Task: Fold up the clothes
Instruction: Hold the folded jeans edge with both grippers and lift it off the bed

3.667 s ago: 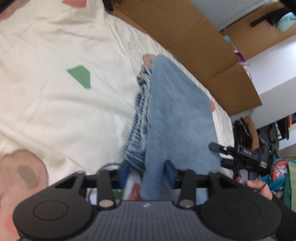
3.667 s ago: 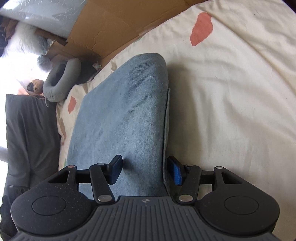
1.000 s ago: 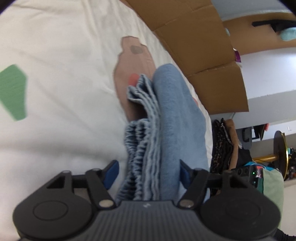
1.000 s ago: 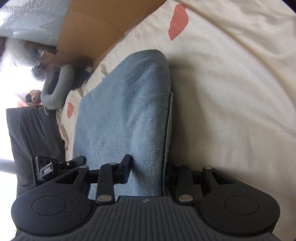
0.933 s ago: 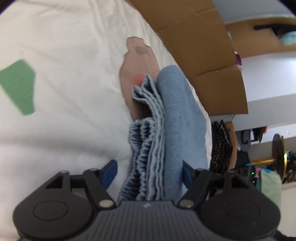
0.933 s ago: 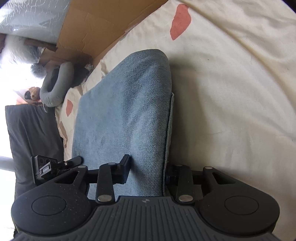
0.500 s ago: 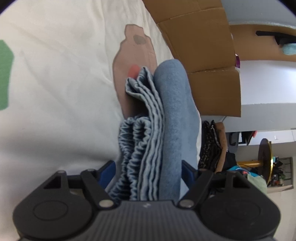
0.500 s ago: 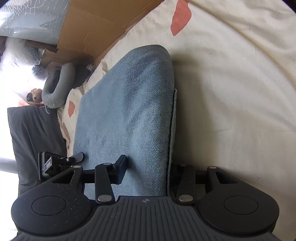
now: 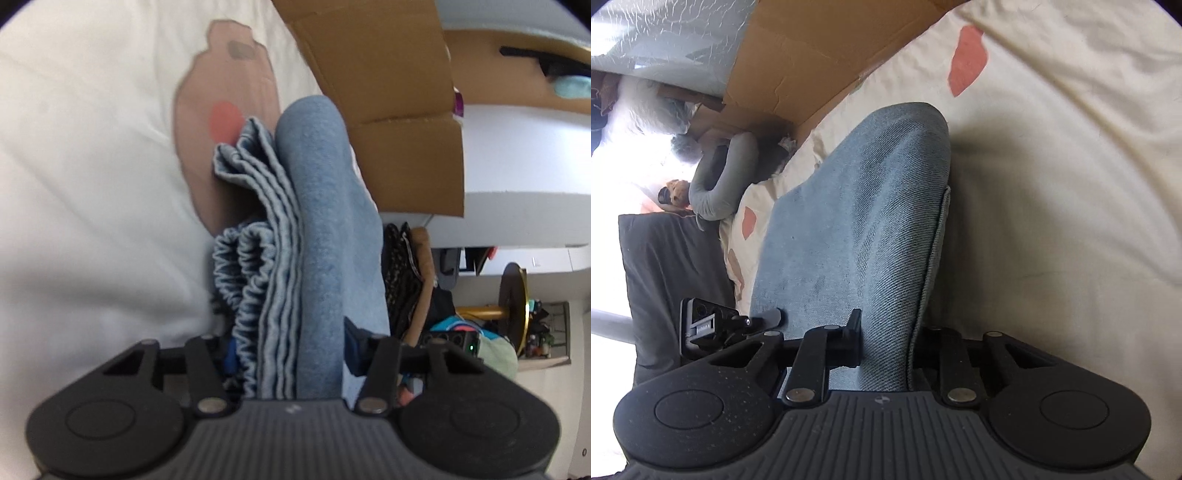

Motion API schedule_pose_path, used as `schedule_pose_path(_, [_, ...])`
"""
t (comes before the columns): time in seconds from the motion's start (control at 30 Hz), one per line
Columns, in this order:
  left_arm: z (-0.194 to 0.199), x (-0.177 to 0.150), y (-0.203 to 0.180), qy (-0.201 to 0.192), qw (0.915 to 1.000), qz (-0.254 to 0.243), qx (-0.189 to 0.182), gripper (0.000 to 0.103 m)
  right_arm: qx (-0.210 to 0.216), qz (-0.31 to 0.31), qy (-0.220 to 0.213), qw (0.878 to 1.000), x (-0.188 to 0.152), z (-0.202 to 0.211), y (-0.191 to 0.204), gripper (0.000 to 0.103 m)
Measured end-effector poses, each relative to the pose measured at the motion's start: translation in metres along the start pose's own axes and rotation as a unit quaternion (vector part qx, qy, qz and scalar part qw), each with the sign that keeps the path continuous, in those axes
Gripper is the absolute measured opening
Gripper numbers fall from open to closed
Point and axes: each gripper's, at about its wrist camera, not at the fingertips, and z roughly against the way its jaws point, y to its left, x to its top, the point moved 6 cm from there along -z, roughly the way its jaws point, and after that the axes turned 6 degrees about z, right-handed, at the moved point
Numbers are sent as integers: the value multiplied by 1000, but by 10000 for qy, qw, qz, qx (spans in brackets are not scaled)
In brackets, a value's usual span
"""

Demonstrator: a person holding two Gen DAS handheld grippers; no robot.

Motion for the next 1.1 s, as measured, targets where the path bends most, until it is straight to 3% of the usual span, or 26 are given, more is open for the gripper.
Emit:
schedule_pose_path(0.13, [-12, 0, 4, 9, 10000, 26, 70, 58, -89, -111, 4, 9999, 0, 8, -13, 23])
schedule_pose_path(0.27, [-15, 0, 5, 19, 10000, -2, 65, 61, -135, -143, 42, 9998, -4, 7, -19, 37])
schedule_pose_path(0.5, [-18, -4, 2, 43, 9998, -152, 147, 60, 54, -343, -60, 9994, -13, 3, -28, 37])
schedule_pose_path(0.57, [-18, -4, 0, 62, 9994, -254, 227, 56, 98, -363, -71, 9993, -14, -1, -28, 38])
schedule_pose_path(0.77, [-15, -5, -7, 120, 9986, -405, 320, 47, 59, -189, -127, 9997, -11, 1, -19, 25])
schedule_pose_path(1.1, [1, -9, -22, 121, 9973, -562, 447, 43, 118, 33, -185, 9998, -6, 15, 3, 20])
